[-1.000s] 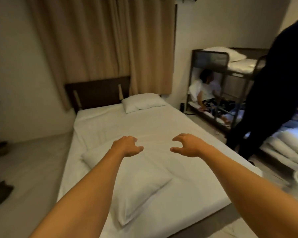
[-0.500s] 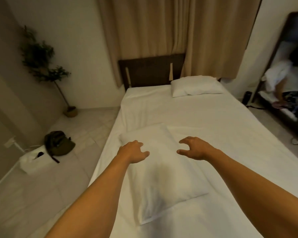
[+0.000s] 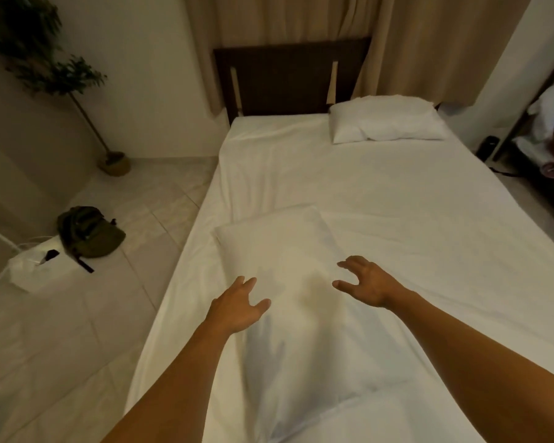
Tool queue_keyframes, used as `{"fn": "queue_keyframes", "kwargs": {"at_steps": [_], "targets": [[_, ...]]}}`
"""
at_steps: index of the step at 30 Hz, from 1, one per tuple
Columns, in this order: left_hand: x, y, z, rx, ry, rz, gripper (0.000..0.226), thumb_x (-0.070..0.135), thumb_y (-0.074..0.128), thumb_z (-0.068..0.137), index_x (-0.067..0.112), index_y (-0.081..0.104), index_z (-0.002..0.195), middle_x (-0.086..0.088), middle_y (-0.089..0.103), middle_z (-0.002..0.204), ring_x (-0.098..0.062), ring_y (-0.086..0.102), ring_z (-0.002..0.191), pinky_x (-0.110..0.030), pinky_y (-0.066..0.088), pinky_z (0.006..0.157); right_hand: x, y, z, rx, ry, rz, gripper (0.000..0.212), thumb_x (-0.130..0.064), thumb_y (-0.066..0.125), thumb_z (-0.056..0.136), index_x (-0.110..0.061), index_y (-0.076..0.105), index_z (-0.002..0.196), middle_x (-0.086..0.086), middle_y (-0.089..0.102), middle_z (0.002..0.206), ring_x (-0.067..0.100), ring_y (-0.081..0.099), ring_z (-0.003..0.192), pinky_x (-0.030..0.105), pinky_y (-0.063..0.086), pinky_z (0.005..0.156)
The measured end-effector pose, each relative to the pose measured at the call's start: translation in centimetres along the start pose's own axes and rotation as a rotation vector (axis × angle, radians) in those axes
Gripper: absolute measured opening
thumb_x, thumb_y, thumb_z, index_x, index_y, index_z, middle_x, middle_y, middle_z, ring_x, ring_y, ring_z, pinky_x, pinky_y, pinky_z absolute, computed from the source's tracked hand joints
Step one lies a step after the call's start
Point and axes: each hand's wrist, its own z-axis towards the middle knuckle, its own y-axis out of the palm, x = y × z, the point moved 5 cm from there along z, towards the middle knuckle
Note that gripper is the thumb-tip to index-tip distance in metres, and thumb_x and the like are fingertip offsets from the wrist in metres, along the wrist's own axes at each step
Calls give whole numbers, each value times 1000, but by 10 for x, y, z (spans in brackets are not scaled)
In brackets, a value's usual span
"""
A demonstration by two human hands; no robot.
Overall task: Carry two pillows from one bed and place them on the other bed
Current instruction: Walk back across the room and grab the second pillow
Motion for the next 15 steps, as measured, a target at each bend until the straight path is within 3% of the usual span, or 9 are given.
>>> {"fn": "queue_keyframes", "kwargs": {"at_steps": [7,15], "targets": [[-35,47,75,107,-49,-148,79,60,52,91,30,19,156,2,1,166,-22,19,150,-37,25,116,53,41,84,-29,20,114,67,-66,52,88,-35,42,147,-5,28,159,21,31,144,38,27,117],[-51,98,162,170,-52,-149,77,57,51,92,27,18,156,-3,2,166,-25,17,150,-38,22,116,104,84,160,27,-18,216,62,-68,57,82,-43,50,138,-13,25,159,22,23,145,36,20,118]]}}
